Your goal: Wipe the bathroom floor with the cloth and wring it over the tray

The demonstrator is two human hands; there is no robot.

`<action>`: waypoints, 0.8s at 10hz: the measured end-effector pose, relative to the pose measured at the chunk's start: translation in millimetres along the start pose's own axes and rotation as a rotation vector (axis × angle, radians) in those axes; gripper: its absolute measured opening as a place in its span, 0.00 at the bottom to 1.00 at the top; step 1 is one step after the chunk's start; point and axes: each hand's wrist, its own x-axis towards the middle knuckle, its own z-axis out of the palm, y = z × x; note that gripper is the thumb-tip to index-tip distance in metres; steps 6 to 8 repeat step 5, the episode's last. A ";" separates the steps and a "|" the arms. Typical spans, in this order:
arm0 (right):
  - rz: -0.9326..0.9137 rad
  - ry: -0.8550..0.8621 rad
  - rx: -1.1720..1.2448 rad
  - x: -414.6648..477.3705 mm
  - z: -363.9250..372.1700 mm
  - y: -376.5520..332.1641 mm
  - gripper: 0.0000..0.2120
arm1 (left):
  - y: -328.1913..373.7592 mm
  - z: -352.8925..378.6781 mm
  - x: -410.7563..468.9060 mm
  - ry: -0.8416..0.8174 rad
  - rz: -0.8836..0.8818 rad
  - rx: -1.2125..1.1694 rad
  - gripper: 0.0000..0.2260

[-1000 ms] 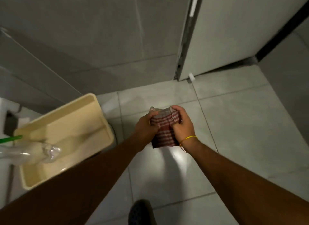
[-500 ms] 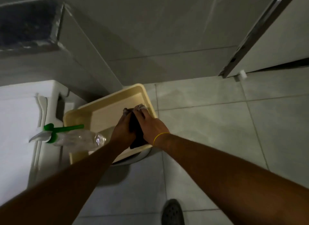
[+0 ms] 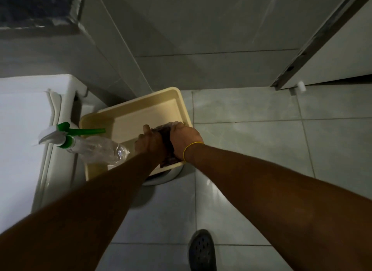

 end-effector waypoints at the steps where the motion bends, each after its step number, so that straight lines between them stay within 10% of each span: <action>1: 0.043 0.087 0.180 -35.9 -42.7 35.0 0.23 | 39.3 -45.8 -21.2 0.083 0.092 0.019 0.25; 5: 0.262 0.757 0.034 -258.1 -333.3 241.4 0.45 | 250.5 -352.1 -204.5 0.750 0.631 -0.037 0.31; 8: 0.262 0.757 0.034 -258.1 -333.3 241.4 0.45 | 250.5 -352.1 -204.5 0.750 0.631 -0.037 0.31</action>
